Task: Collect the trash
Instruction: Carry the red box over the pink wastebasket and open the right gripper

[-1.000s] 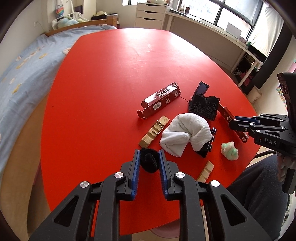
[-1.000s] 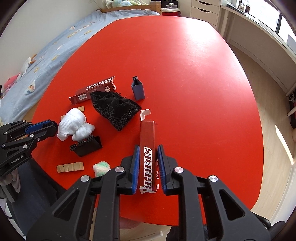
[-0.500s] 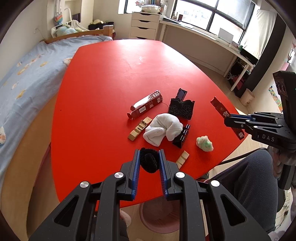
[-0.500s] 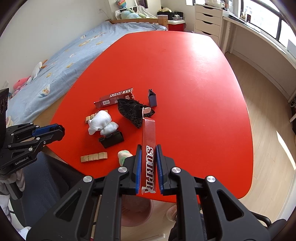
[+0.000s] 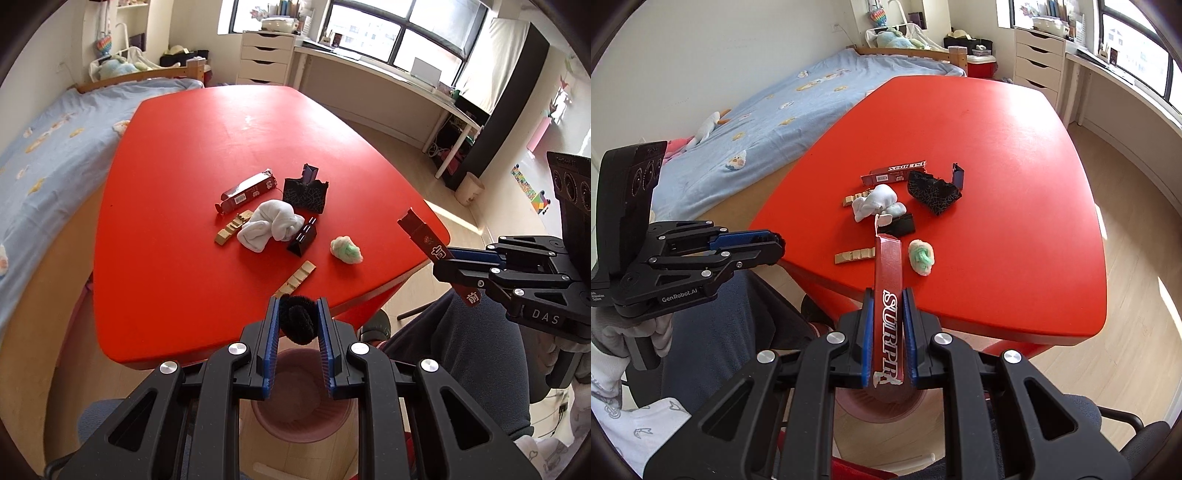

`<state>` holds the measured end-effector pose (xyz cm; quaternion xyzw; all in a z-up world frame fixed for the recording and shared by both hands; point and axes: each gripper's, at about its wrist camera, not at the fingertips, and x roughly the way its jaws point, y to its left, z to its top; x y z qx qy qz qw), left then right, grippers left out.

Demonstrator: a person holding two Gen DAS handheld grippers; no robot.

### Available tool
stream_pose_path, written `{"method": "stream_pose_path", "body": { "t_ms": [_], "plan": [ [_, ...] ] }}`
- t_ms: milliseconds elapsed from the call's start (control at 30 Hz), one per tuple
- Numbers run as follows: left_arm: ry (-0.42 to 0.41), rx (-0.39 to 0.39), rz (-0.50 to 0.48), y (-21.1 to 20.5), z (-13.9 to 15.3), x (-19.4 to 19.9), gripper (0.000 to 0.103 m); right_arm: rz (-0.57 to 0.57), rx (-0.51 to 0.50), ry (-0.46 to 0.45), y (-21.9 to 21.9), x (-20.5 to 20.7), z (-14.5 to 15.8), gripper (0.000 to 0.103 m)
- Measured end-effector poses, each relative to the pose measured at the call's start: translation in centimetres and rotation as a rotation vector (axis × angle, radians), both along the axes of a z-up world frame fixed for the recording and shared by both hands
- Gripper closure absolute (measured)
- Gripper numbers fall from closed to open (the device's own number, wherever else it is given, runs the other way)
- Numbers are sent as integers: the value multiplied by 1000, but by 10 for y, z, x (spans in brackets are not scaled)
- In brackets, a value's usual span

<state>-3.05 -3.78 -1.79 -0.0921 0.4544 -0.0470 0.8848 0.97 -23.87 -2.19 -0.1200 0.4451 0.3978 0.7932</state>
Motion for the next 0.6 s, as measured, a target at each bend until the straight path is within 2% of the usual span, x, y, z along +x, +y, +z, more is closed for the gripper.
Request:
{"method": "stream_pose_path", "body": {
  "t_ms": [400, 600],
  "plan": [
    [68, -31, -52, -28, -27, -28, 83, 46, -25, 92, -7, -34, -36, 89],
    [79, -44, -61, -32, -31, -33, 83, 60, -23, 111, -9, -41, -42, 89]
  ]
}}
